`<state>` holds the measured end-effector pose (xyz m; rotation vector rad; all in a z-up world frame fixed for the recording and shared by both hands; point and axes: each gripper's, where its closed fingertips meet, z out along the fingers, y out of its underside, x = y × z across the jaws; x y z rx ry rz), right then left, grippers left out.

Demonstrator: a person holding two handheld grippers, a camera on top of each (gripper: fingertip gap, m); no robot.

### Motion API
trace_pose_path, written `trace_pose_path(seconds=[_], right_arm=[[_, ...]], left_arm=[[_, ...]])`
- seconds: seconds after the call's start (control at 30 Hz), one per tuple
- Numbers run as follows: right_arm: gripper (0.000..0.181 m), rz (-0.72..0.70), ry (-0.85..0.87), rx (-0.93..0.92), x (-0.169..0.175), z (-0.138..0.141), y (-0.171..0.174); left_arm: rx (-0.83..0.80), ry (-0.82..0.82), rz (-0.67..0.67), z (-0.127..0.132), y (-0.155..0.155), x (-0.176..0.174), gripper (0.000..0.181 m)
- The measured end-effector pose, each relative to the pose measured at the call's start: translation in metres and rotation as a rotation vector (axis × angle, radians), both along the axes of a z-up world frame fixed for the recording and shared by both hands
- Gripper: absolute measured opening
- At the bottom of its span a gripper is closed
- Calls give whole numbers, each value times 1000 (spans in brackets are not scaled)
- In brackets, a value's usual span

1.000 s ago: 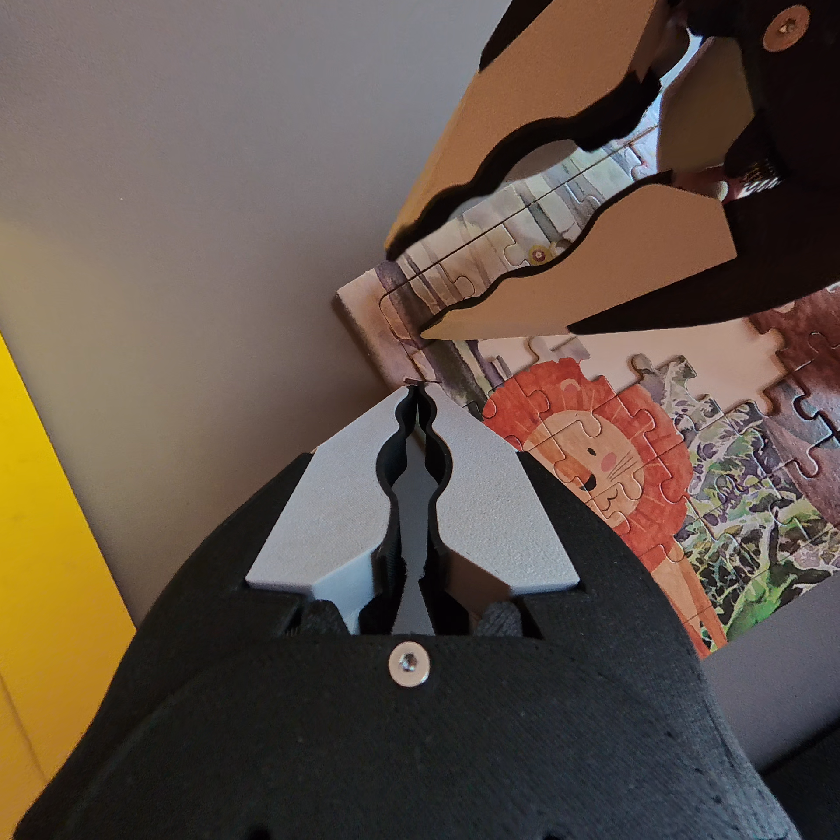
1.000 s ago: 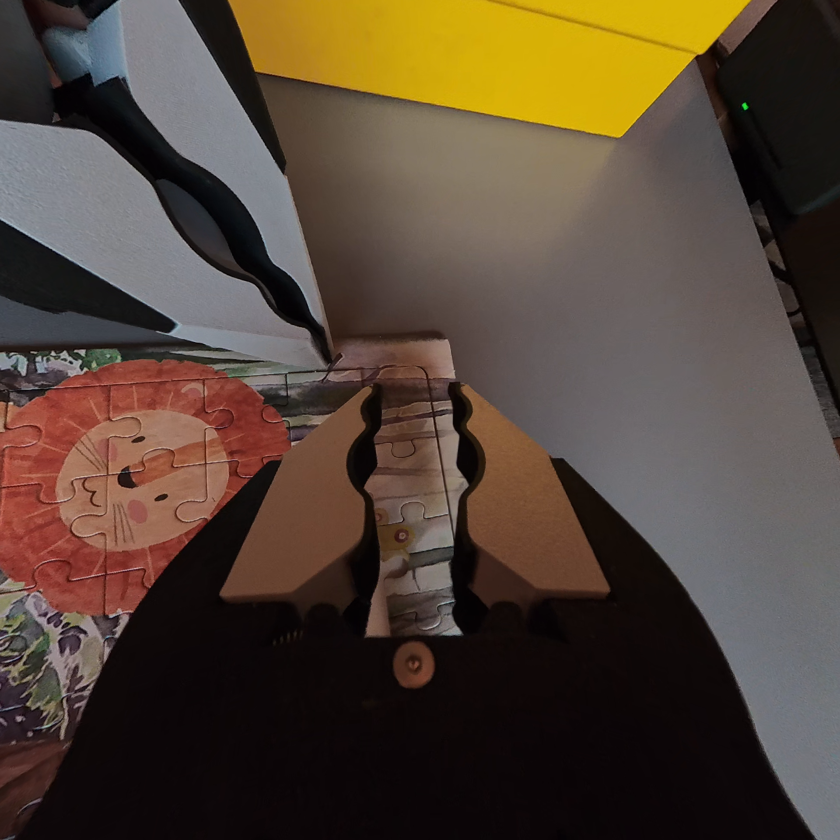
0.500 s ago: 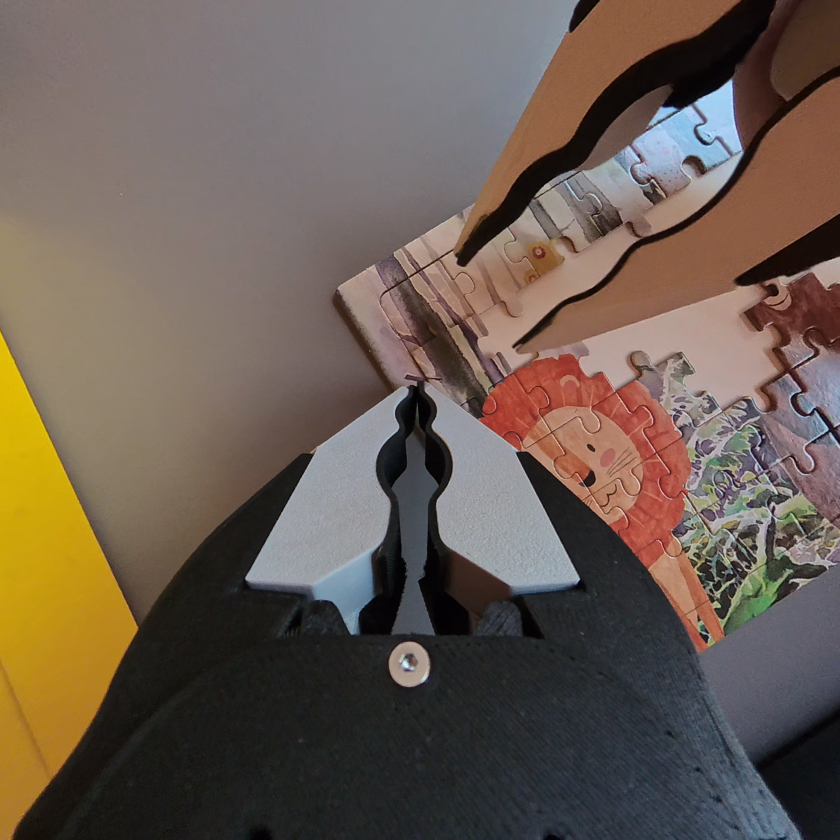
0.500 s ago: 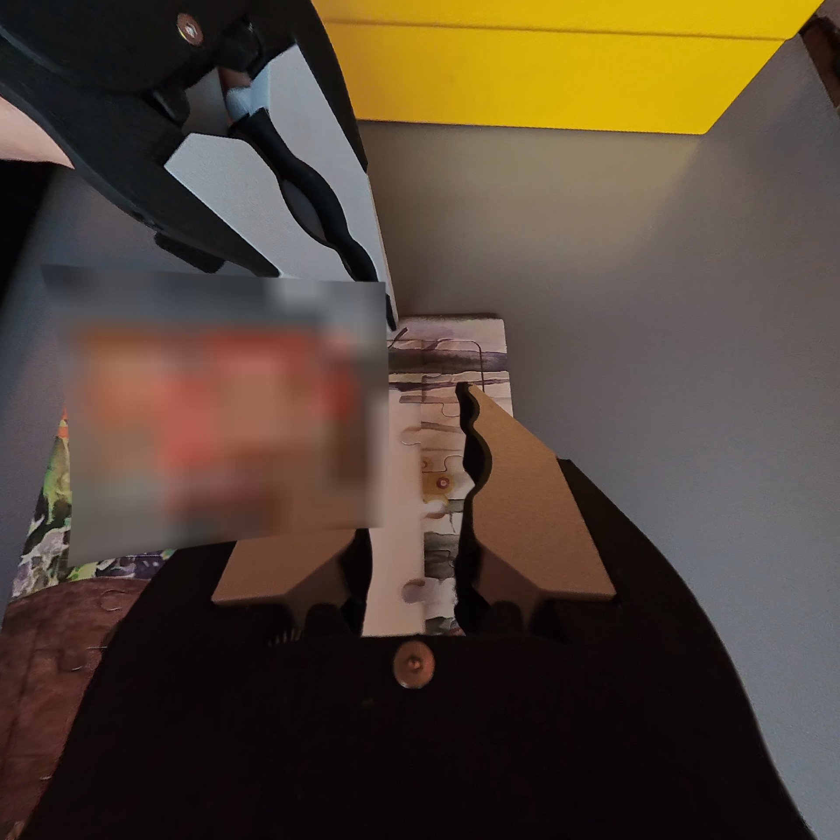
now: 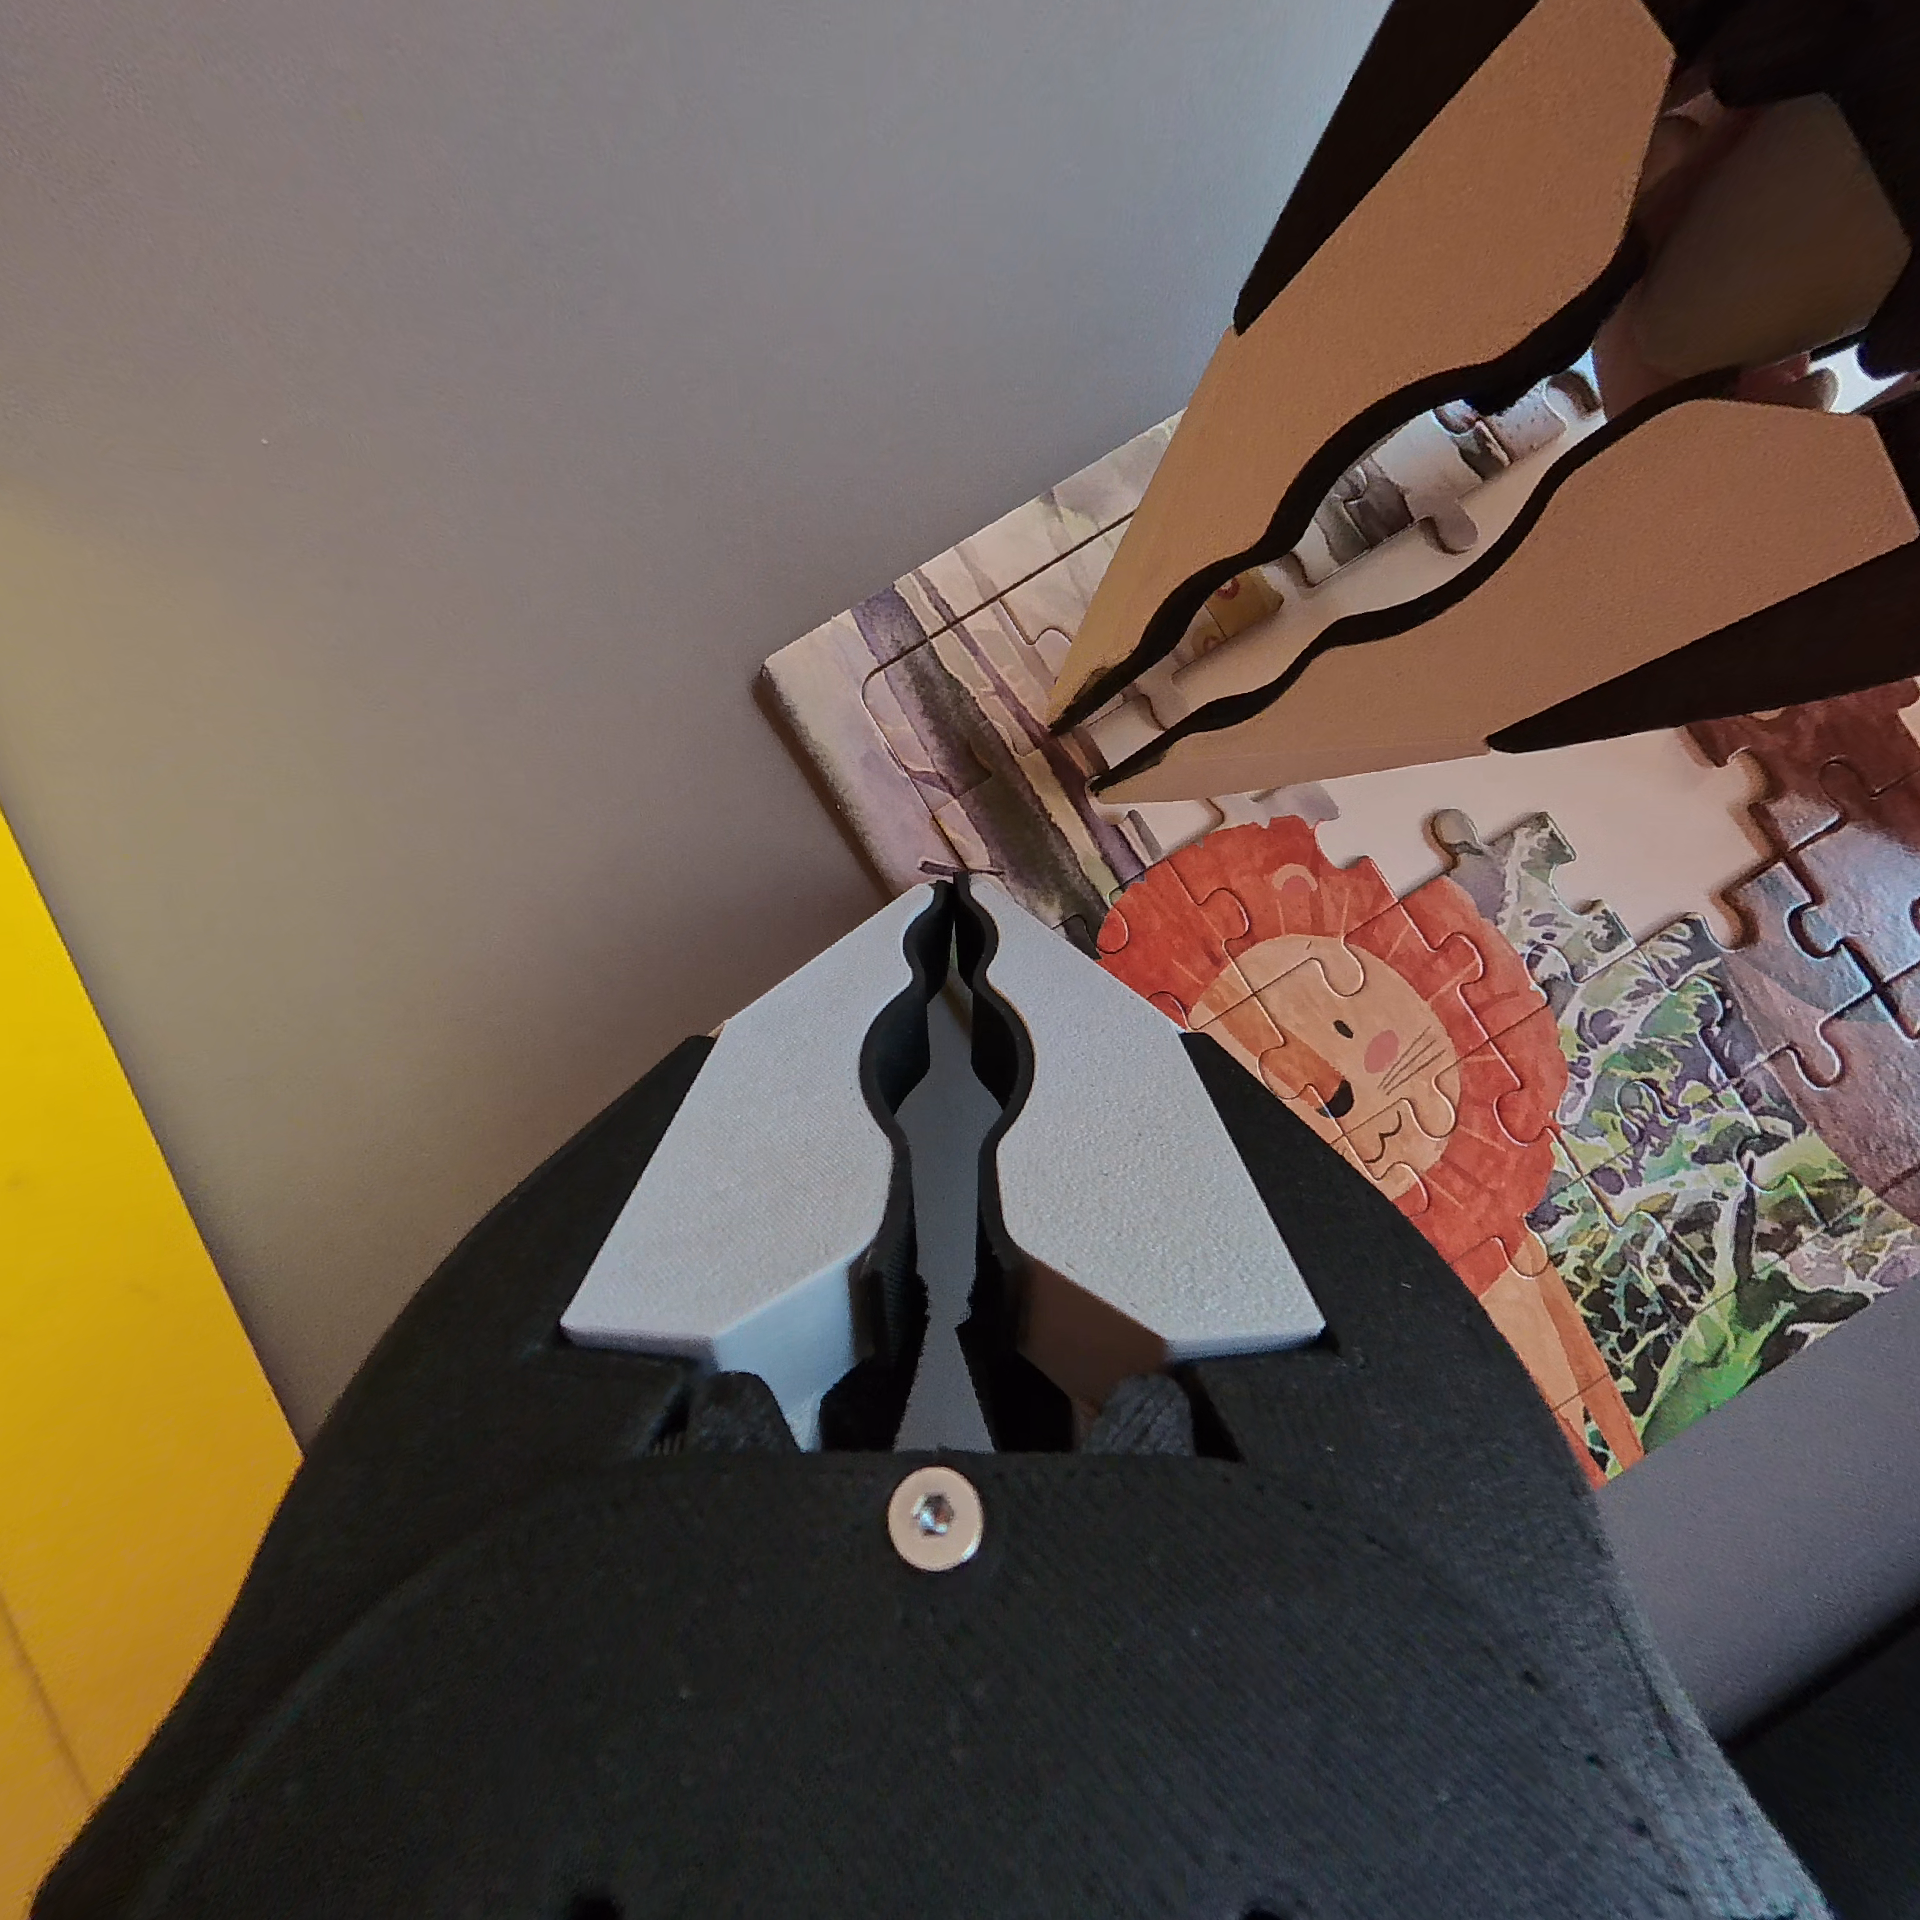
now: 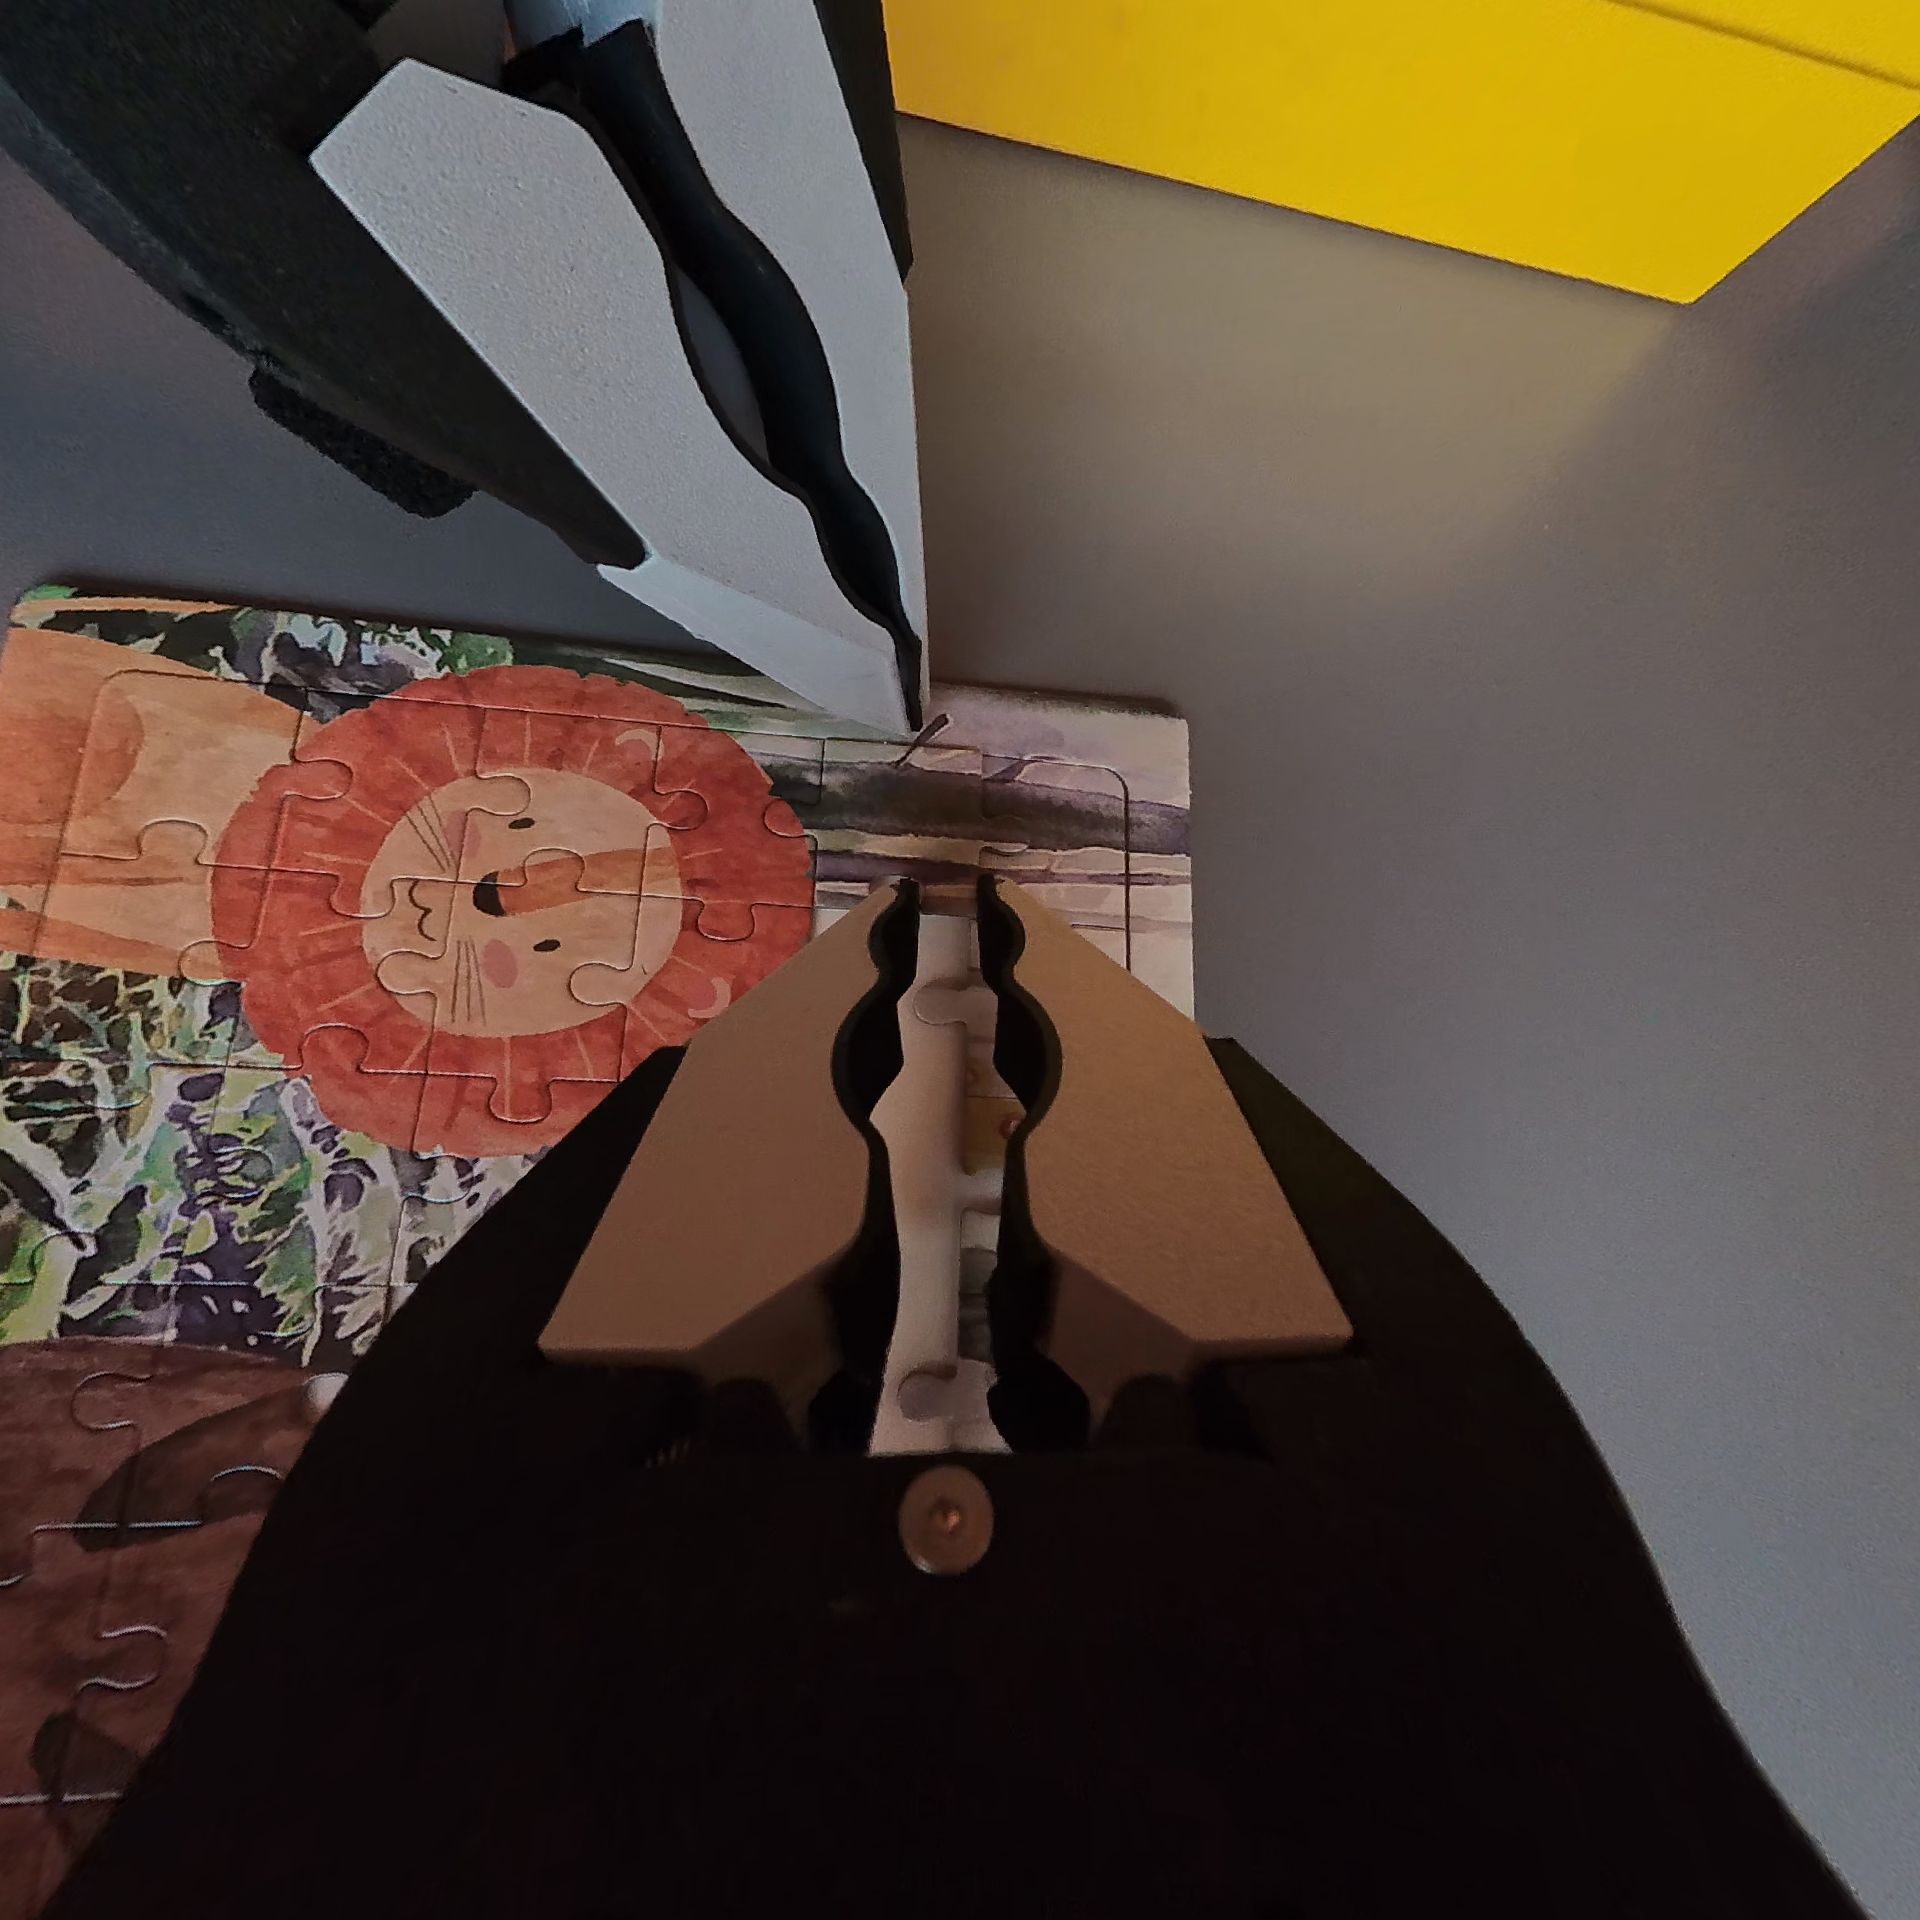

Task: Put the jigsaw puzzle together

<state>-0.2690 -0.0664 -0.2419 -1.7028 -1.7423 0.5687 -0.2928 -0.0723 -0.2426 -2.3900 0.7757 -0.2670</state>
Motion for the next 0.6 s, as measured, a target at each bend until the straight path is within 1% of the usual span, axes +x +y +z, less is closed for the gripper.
trace_pose_path(seconds=[0.27, 0.47, 0.6], right_arm=[[9, 16, 22, 53, -1, 4, 0], [9, -7, 55, 10, -1, 6, 0], [9, 1, 70, 42, -1, 8, 0]], left_arm=[[-6, -16, 8, 0, 0, -1, 0], [-12, -25, 11, 0, -1, -1, 0], [-8, -14, 12, 0, -1, -2, 0]])
